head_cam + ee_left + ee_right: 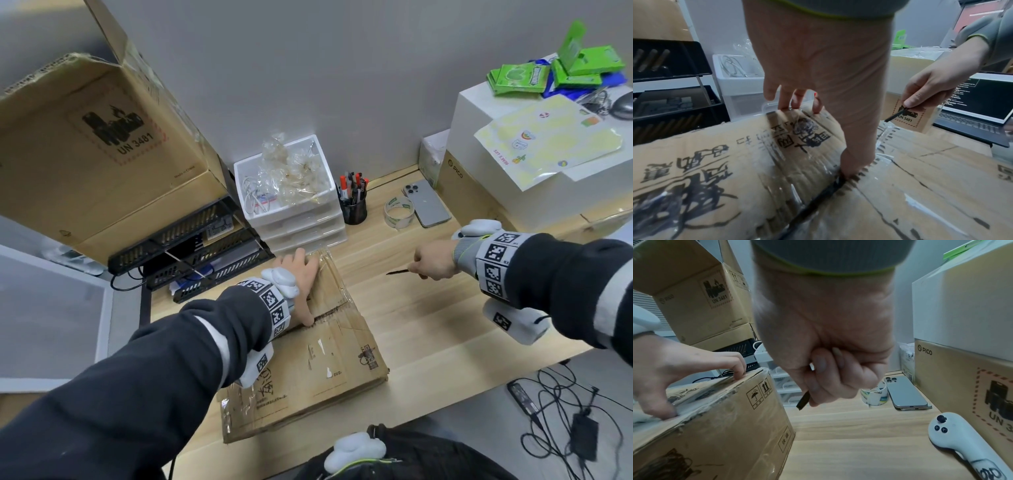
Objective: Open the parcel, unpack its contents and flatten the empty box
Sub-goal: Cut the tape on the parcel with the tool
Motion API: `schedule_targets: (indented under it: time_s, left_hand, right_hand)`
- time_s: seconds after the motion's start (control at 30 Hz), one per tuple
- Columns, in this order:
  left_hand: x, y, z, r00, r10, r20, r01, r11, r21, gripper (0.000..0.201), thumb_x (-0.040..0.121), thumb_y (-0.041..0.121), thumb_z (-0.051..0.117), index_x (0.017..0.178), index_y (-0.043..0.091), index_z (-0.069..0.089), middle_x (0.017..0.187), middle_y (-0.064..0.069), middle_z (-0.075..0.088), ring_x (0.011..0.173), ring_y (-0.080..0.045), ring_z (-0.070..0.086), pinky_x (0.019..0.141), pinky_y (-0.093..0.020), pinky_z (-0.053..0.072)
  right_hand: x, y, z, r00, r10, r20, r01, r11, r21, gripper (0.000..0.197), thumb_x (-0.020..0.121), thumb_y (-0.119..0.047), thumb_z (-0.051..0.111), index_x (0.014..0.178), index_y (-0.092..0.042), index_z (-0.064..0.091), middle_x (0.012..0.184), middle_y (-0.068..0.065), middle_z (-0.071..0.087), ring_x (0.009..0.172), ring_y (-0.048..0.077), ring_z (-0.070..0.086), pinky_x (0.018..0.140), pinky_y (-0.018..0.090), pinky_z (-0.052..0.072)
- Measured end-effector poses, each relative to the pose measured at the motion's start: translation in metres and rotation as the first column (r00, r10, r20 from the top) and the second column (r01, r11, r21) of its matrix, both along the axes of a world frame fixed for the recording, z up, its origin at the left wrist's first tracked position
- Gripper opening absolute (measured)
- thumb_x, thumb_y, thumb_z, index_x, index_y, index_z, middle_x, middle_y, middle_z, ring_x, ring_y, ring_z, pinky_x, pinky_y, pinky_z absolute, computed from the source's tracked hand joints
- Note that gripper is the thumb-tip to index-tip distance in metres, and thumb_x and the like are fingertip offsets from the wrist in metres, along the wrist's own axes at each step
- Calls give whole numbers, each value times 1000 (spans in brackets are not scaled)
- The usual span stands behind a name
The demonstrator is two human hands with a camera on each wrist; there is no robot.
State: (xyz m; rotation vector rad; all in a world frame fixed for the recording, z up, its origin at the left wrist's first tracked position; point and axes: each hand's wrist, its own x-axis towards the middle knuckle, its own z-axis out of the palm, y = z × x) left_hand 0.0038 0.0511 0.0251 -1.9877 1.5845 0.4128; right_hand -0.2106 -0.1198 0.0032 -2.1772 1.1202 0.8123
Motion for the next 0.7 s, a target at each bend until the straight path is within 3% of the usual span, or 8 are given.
schedule_targets:
  time_s: [0.13,0.4,0.6,0.7]
  left_hand:
    - [-2,-3,-4,1000,1,28,-1,1000,-6,111,48,66,83,135,15,37,122,-8,41,111,-27,50,101,-43,44]
    - [2,-9,-4,998,53,-28,-52,998,26,113,53,57,89,140,12,31,130,-11,36,116,-28,48,90,-41,51]
    - [4,-7,-3,994,91,-59,-91,996,-6,116,51,57,89,140,13,30,128,-10,34,113,-28,47,88,-43,53]
    - [5,-4,-2,992,100,-79,-104,994,-42,110,50,58,88,134,13,34,123,-8,35,107,-26,47,80,-41,53]
  right_hand:
    - [4,0,-2,989,-113,91,101,987,127,39,103,-33,35,81,-10,59,60,4,56,43,20,44,47,24,39]
    - [16,23,-5,919,-345,192,220,851,477,32,106,-22,31,92,-10,58,58,4,61,39,14,45,44,22,37]
    - [20,36,-12,904,-381,195,217,800,559,28,105,-13,29,100,-6,55,64,7,60,39,12,46,43,22,37]
    - [26,41,-15,898,-390,205,213,792,572,26,105,-12,29,101,-7,54,64,7,60,40,13,45,42,22,36]
